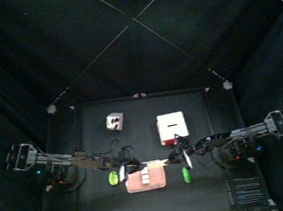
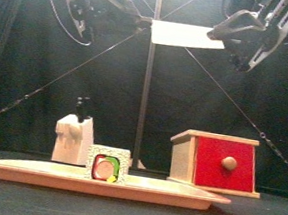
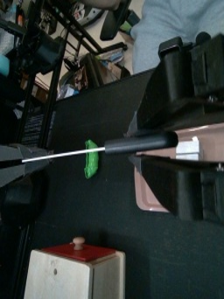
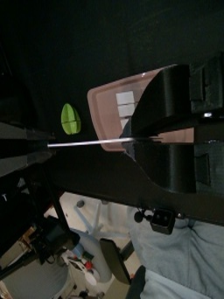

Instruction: Regrasp cleaver

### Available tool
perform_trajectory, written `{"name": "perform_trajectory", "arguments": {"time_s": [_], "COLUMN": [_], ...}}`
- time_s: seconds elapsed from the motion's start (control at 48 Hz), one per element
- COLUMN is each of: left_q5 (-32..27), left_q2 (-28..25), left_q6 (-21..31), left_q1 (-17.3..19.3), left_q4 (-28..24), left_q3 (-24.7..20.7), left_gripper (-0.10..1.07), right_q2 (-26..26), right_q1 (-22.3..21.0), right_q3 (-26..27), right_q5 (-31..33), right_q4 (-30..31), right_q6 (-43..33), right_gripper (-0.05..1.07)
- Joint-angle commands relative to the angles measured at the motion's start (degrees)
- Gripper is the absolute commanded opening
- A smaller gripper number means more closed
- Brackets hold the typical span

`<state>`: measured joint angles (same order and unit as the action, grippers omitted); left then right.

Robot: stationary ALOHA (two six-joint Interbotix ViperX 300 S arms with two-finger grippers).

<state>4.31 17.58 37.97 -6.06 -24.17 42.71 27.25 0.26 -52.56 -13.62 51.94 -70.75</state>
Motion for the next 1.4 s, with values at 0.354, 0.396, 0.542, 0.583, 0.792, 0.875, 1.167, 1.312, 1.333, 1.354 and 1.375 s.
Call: {"name": "perform_trajectory", "arguments": {"time_s": [0.354, 0.396, 0.542, 0.583, 0.792, 0.875, 1.167, 1.312, 1.333, 1.354, 1.375], "left_q5": [-0.35, -0.7, -3.25, -4.39, -7.82, -7.56, -5.71, -4.39, -4.22, -4.13, -3.96], "left_q2": [0.7, 0.79, 0.62, 0.7, 0.7, 0.7, -0.09, -0.18, -0.18, -0.18, -0.18], "left_q6": [-0.09, -0.09, 0.09, 0.09, 0.26, 0.26, 0.26, 0.26, 0.26, 0.26, 0.35], "left_q1": [0.18, 0.18, 0.09, 0.09, 0.18, 0.18, 0.18, -0.18, -0.18, -0.26, -0.26], "left_q4": [-11.95, -13.27, -15.12, -14.94, -14.68, -14.85, -14.94, -14.77, -14.77, -14.77, -14.77], "left_q3": [1.05, 1.23, 2.29, 2.64, 4.48, 5.27, 6.42, 6.77, 6.86, 6.86, 6.94], "left_gripper": [0.11, 0.11, 0.11, 0.11, 0.11, 0.11, 0.11, 0.11, 0.11, 0.11, 0.11], "right_q2": [-5.63, -7.12, -10.9, -11.51, -12.74, -13.71, -20.04, -23.12, -23.47, -23.99, -24.26], "right_q1": [-0.88, -0.97, -1.32, -1.76, -2.11, -1.58, 0.88, 1.23, 1.23, 1.23, 1.32], "right_q3": [4.31, 4.83, 6.86, 7.82, 10.2, 10.72, 15.12, 17.58, 17.84, 18.11, 18.37], "right_q5": [-0.35, -0.35, 0.18, 0.7, 8.7, 11.51, 17.4, 17.75, 17.75, 17.84, 17.84], "right_q4": [0.88, 0.88, 1.32, 2.11, 10.63, 11.95, 11.78, 11.95, 12.04, 11.78, 11.78], "right_q6": [0.09, 0.09, 0.09, 0.09, 0.0, 0.0, 0.0, 0.09, 0.0, 0.0, -0.09], "right_gripper": [0.19, 0.19, 0.19, 0.19, 0.19, 0.19, 0.19, 0.19, 0.19, 0.19, 0.19]}}
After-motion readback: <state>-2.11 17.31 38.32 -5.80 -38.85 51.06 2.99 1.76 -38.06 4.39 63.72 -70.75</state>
